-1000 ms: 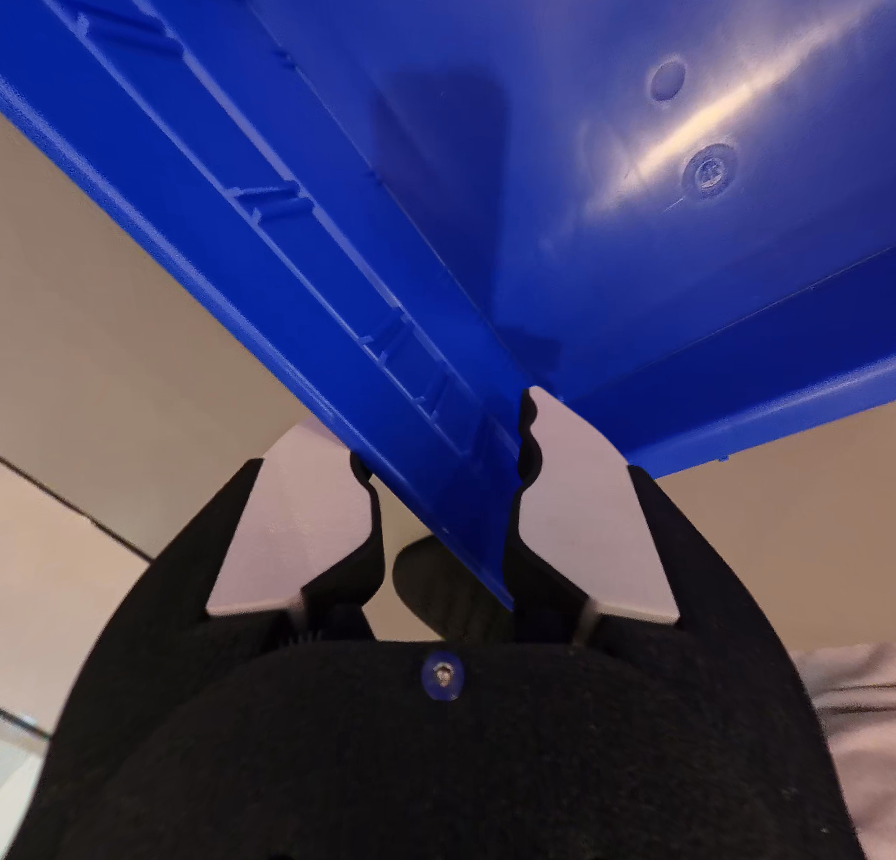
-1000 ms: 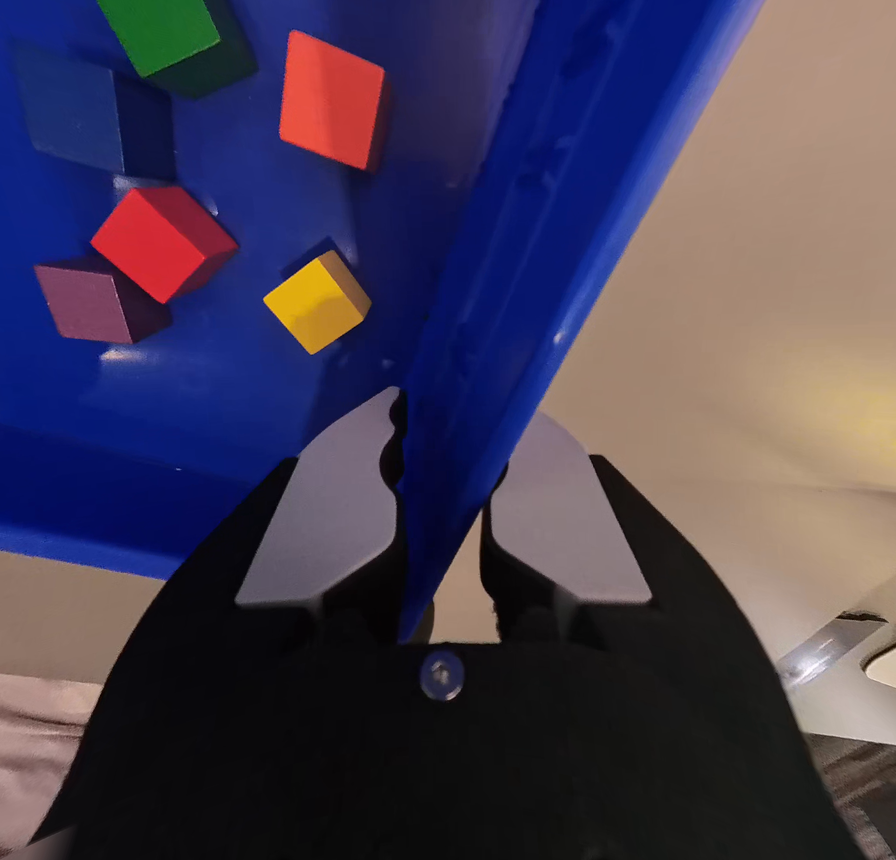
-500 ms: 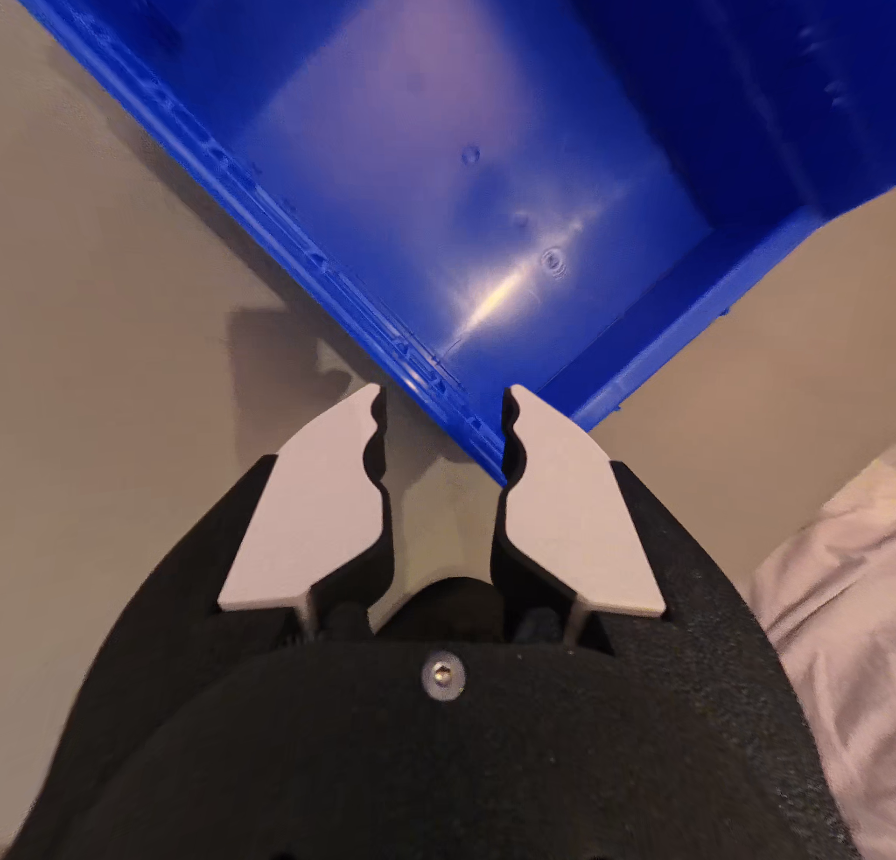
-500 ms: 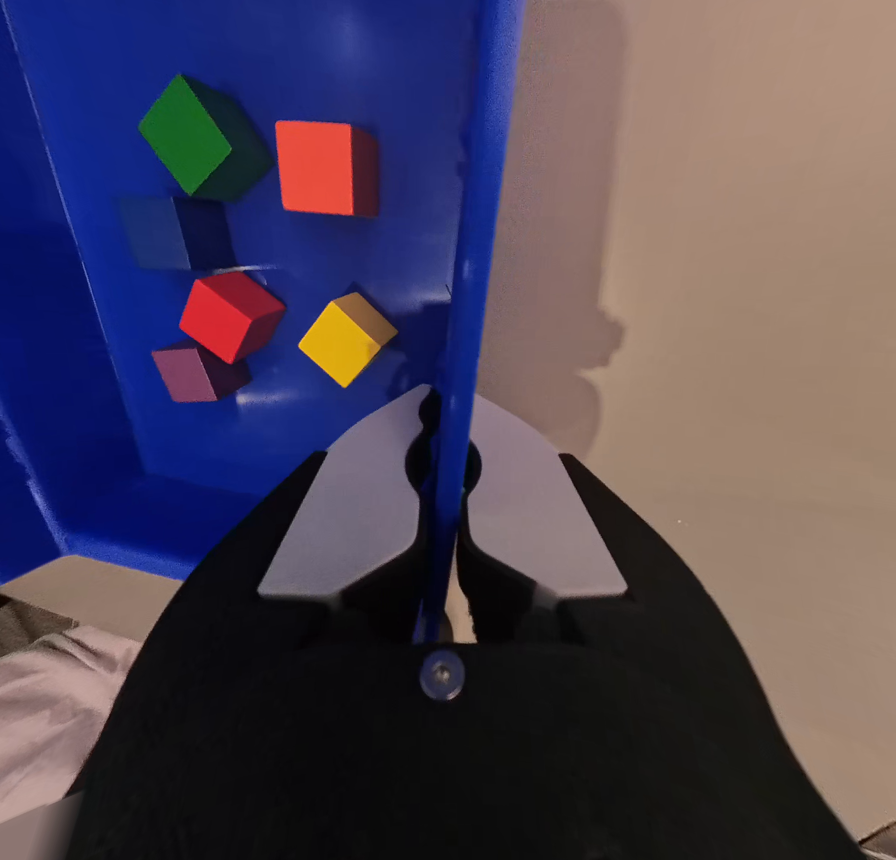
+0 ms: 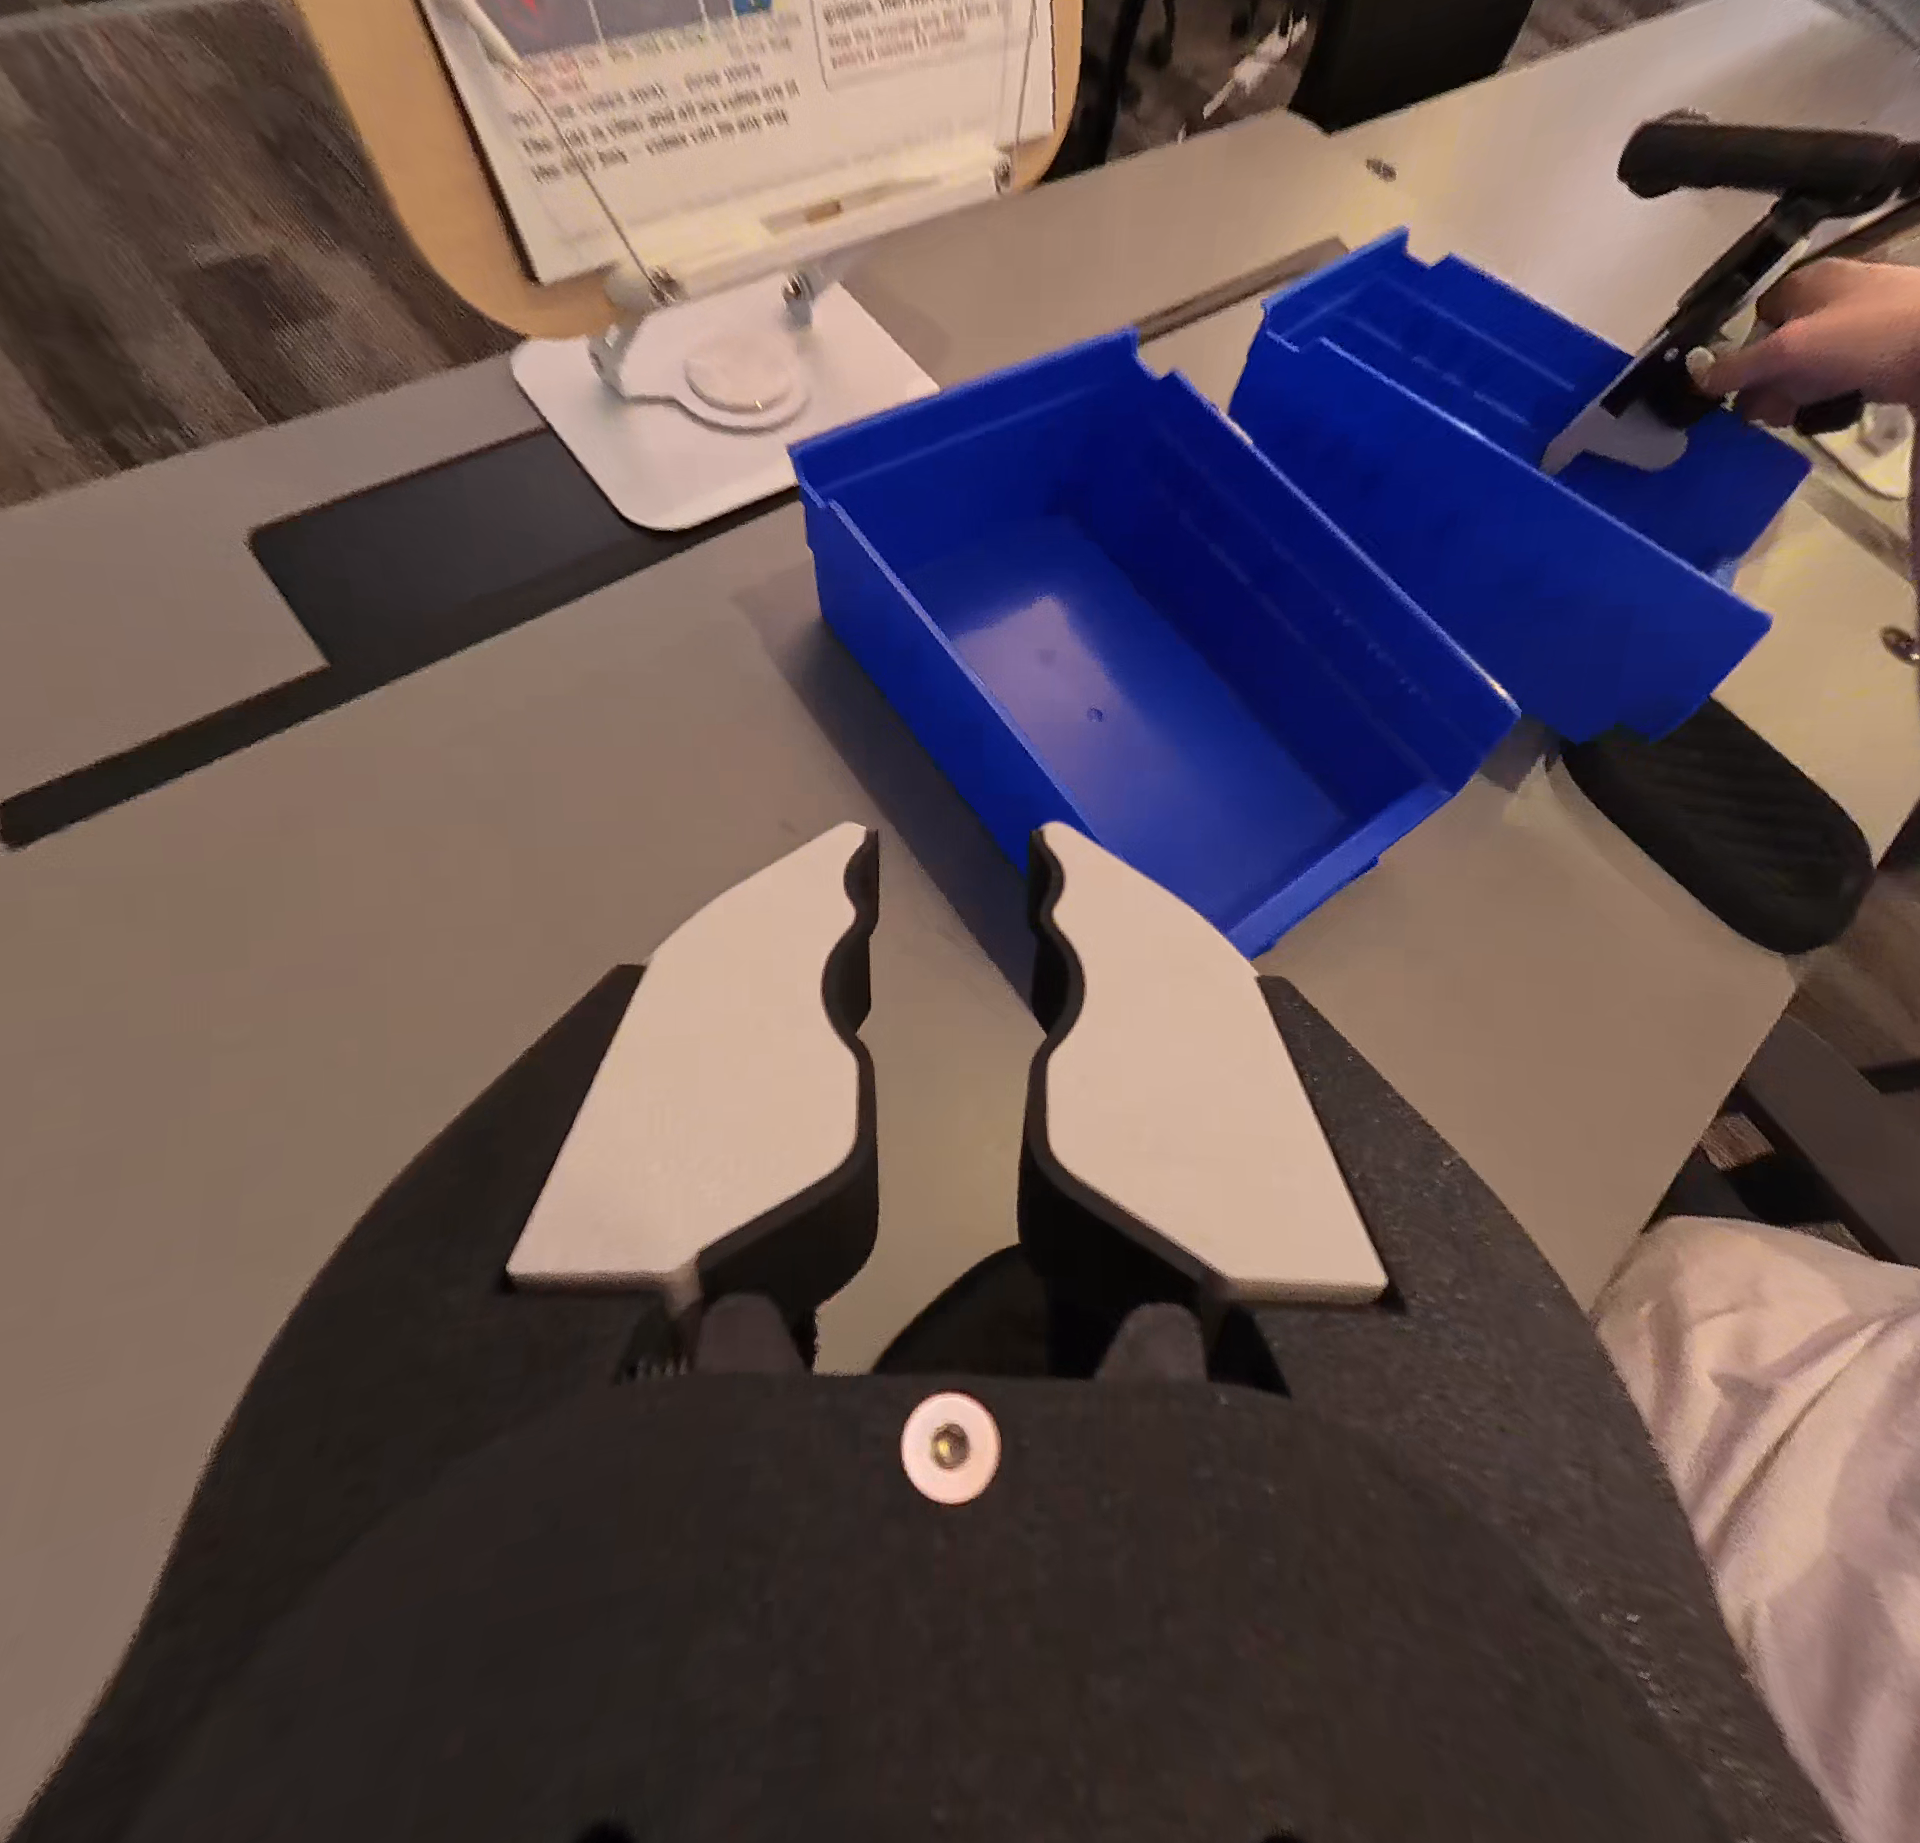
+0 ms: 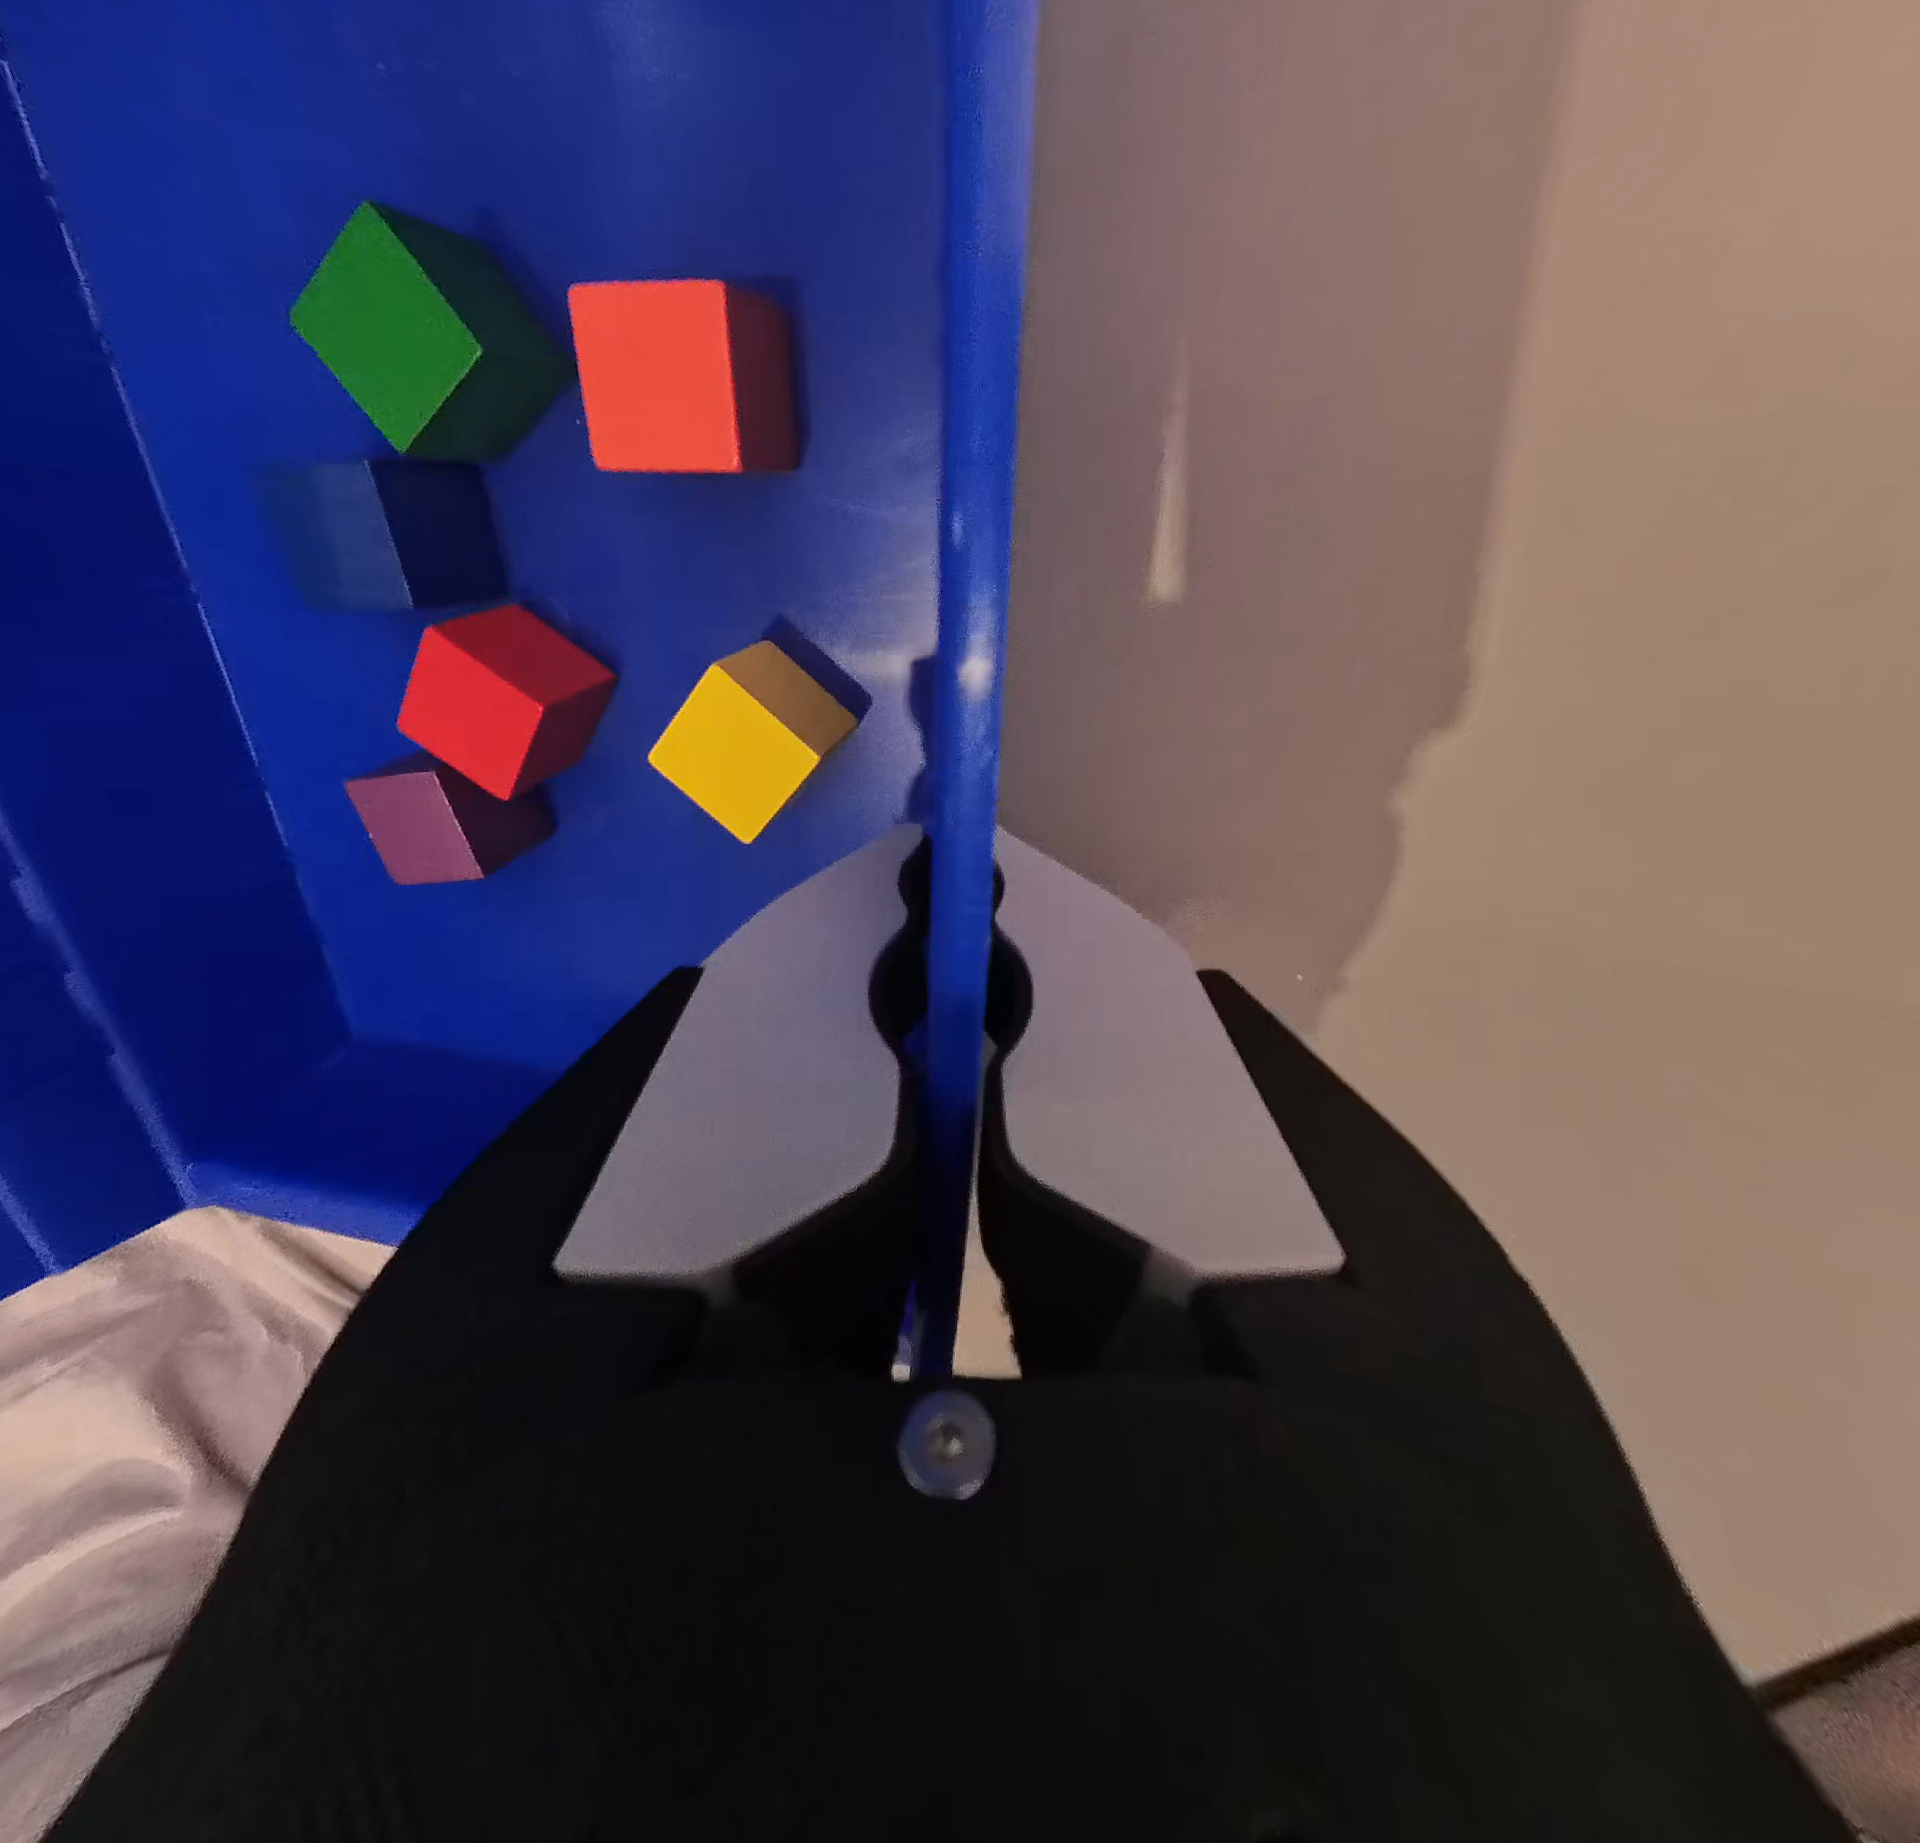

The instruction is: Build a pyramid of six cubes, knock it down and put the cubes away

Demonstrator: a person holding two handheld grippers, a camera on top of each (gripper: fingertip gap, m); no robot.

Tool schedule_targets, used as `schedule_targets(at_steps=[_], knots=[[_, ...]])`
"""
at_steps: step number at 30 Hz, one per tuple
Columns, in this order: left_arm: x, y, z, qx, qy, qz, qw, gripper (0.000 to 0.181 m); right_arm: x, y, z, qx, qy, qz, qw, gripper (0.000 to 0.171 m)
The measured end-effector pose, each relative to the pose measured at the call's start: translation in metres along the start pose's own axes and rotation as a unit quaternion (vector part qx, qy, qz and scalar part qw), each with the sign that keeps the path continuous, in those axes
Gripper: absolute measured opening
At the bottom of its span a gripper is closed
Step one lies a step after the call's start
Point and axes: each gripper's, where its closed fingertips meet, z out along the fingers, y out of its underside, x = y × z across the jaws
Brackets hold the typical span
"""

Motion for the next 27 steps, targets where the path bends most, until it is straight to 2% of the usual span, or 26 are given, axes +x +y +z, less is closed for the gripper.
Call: schedule_targets(at_steps=[6,10,13,16,19,22,24,27], knots=[[-0.001,-0.004,-0.016,0.038,0.022,0.004,0.999,0.026,-0.023,-0.022,-0.056,-0.012,0.068,-0.031,0.997,0.007],[-0.013,0.000,-0.010,0.022,0.012,-0.008,1.000,0.027,-0.081,-0.054,-0.092,-0.001,0.057,-0.062,0.996,0.007],[-0.022,-0.002,-0.012,0.029,-0.005,-0.016,0.999,0.027,-0.145,-0.087,-0.101,0.017,0.044,-0.100,0.994,0.006],[-0.028,-0.010,-0.020,0.061,-0.013,-0.019,0.998,0.027,-0.221,-0.120,-0.083,0.022,0.018,-0.143,0.989,0.006],[-0.042,-0.018,-0.033,0.107,-0.027,-0.049,0.993,0.027,-0.302,-0.145,-0.046,0.003,-0.023,-0.166,0.986,0.006],[-0.087,-0.017,-0.062,0.149,-0.138,-0.113,0.973,0.026,-0.376,-0.161,-0.008,-0.007,-0.051,-0.192,0.980,0.006],[-0.125,-0.010,-0.093,0.180,-0.253,-0.157,0.938,0.017,-0.417,-0.164,0.015,-0.018,-0.073,-0.203,0.976,0.006],[-0.152,-0.002,-0.134,0.223,-0.352,-0.163,0.894,0.000,-0.463,-0.162,0.048,-0.039,-0.092,-0.217,0.971,0.006]])
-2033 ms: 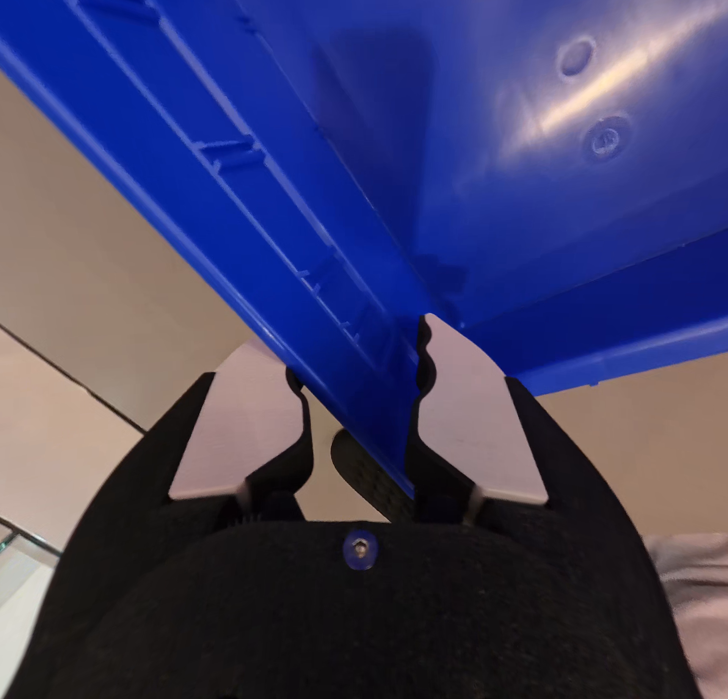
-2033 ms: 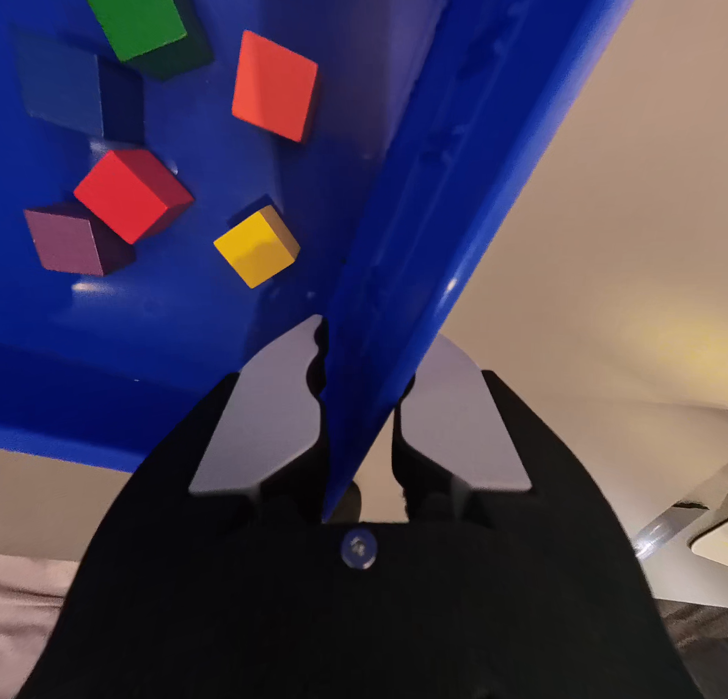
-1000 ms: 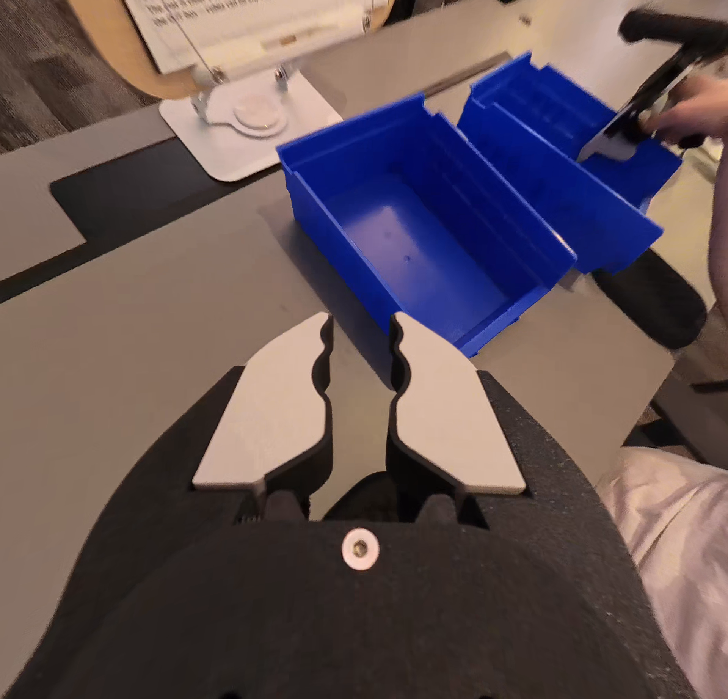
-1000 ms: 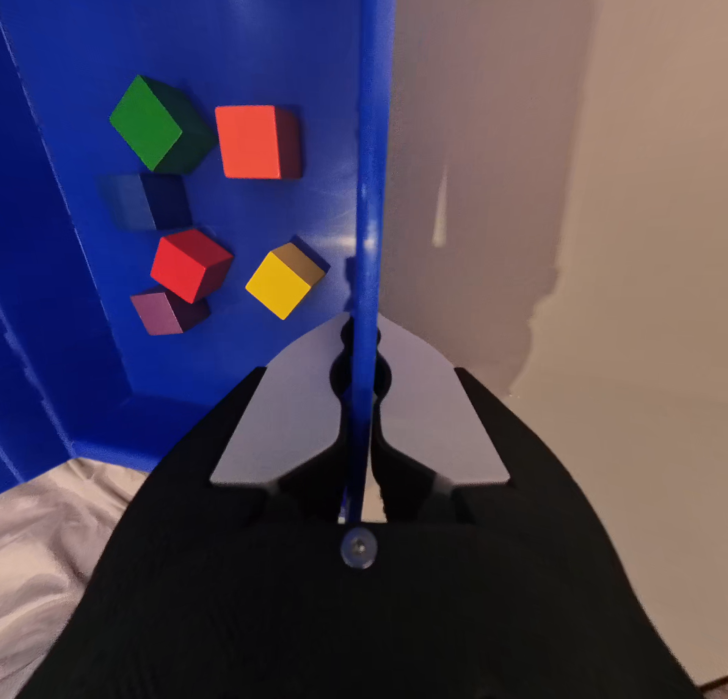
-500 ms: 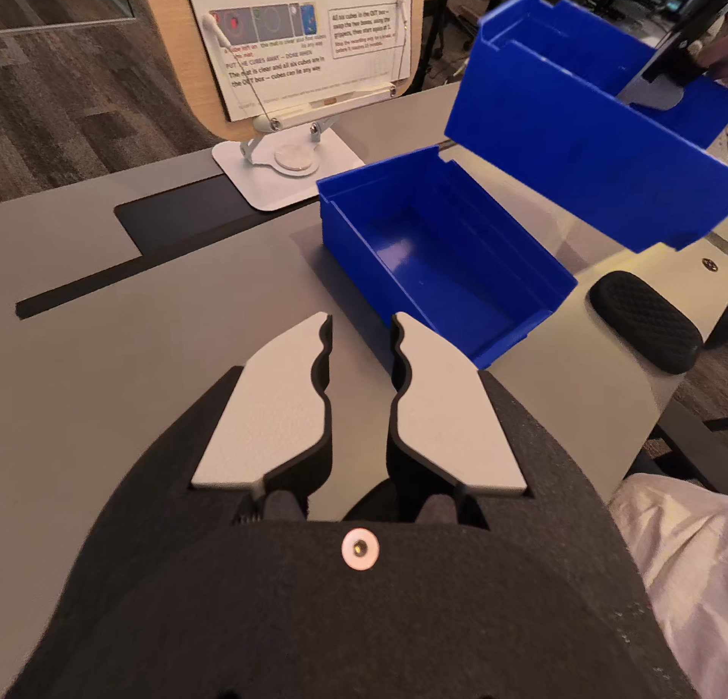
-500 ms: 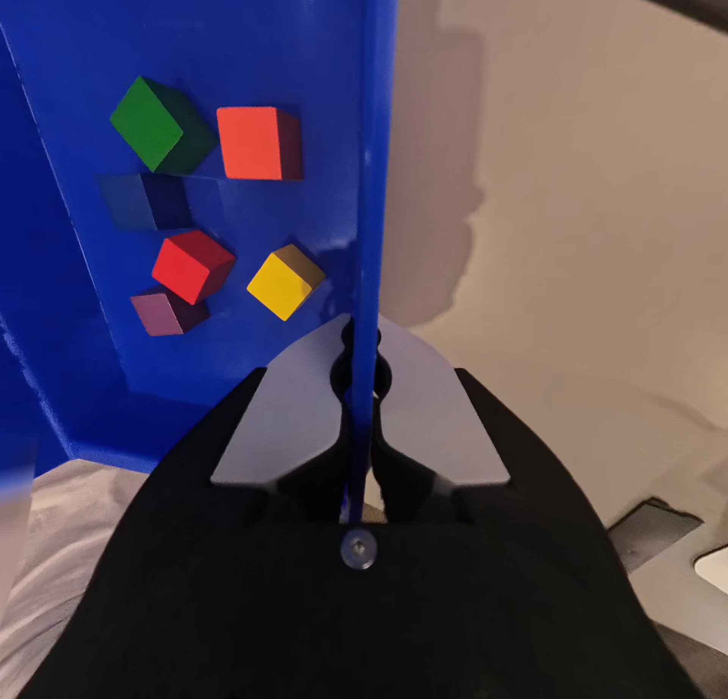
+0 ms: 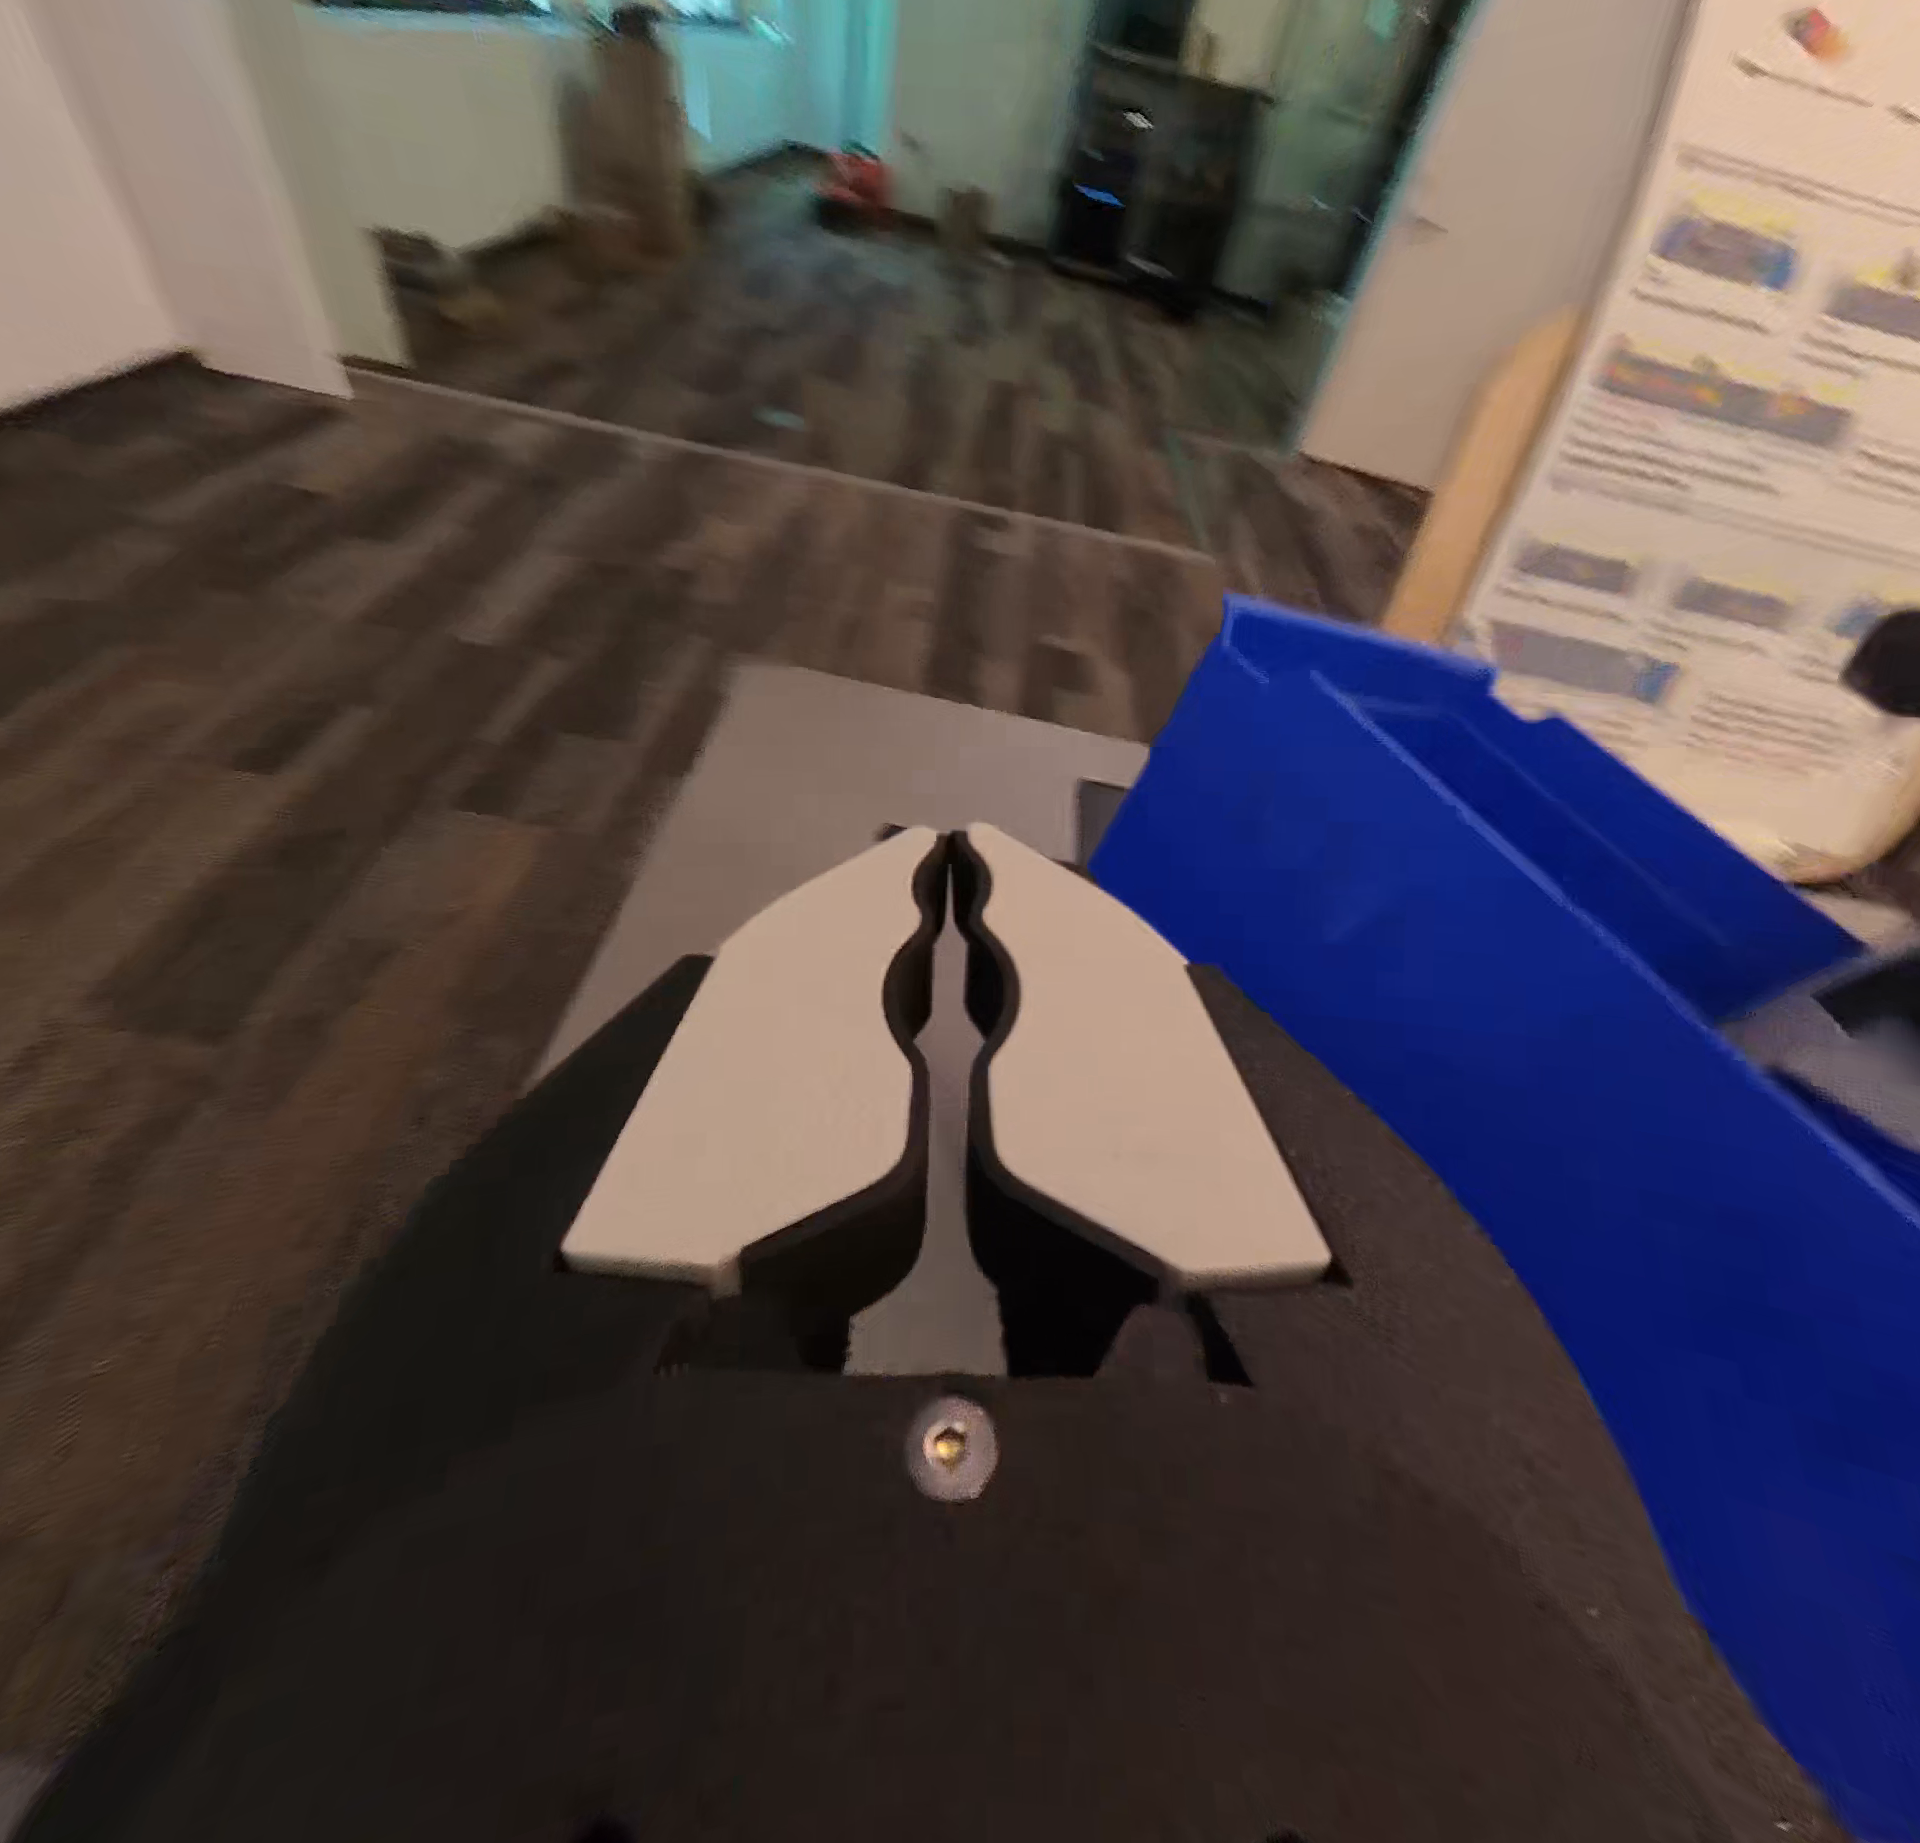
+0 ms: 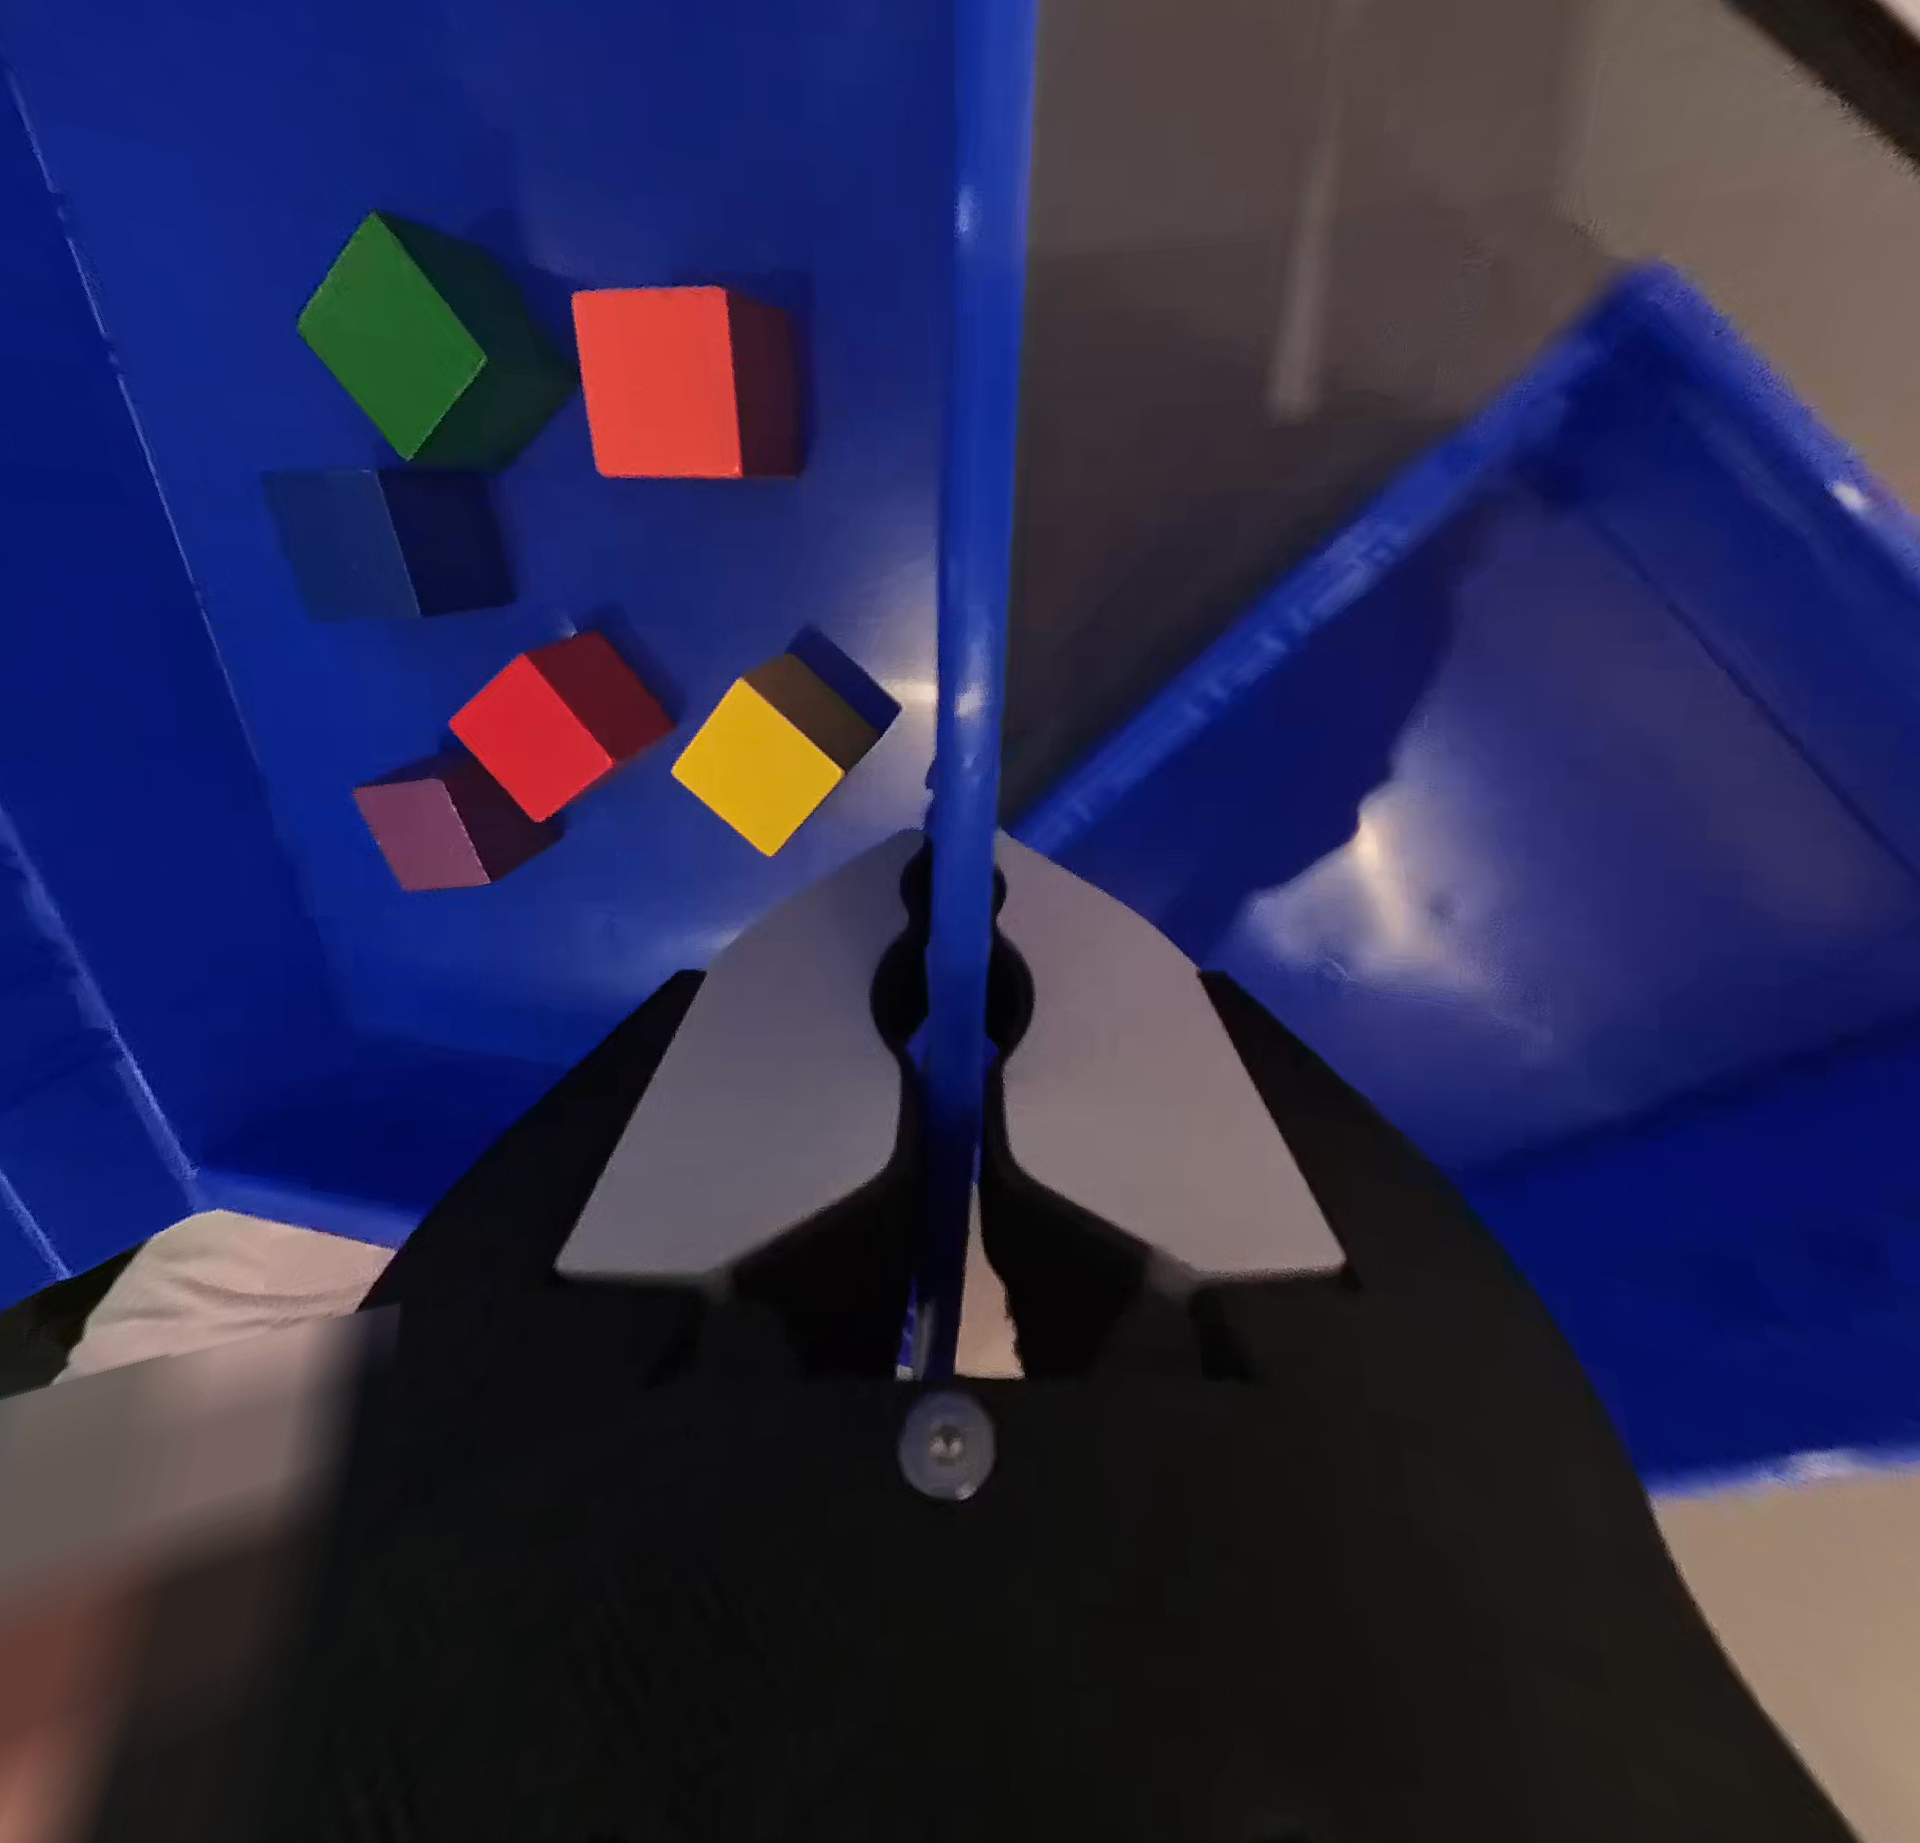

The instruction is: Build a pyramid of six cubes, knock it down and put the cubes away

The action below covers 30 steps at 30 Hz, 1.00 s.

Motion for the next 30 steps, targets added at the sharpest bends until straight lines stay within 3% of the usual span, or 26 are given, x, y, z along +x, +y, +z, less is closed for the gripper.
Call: schedule_targets(at_steps=[3,7,12,21,23,24,27,30], knots=[[-0.024,-0.001,-0.009,0.011,-0.036,-0.020,0.999,0.001,-0.021,-0.014,0.031,-0.011,0.010,-0.011,1.000,0.006],[-0.024,0.007,-0.006,-0.013,-0.011,-0.032,0.999,0.004,-0.040,-0.024,0.061,-0.030,0.021,-0.008,0.999,0.006],[-0.013,-0.005,-0.007,0.024,0.019,-0.036,0.999,0.004,-0.054,-0.029,0.089,-0.039,0.025,-0.006,0.999,0.006],[0.001,0.012,0.002,-0.029,0.059,-0.025,0.998,0.008,-0.024,-0.026,0.147,-0.002,0.067,0.047,0.997,0.006],[0.002,0.013,0.004,-0.034,0.061,-0.023,0.997,0.008,-0.025,-0.022,0.154,-0.010,0.059,0.037,0.998,0.014],[0.003,0.014,0.005,-0.036,0.062,-0.023,0.997,0.009,-0.028,-0.022,0.154,-0.007,0.054,0.023,0.998,0.024],[0.008,0.018,0.008,-0.050,0.068,-0.017,0.996,0.010,-0.033,-0.036,0.131,0.048,0.067,-0.042,0.996,0.023],[0.012,0.022,0.009,-0.061,0.068,-0.006,0.996,0.013,-0.037,-0.056,0.057,0.189,0.101,-0.114,0.970,0.020]])
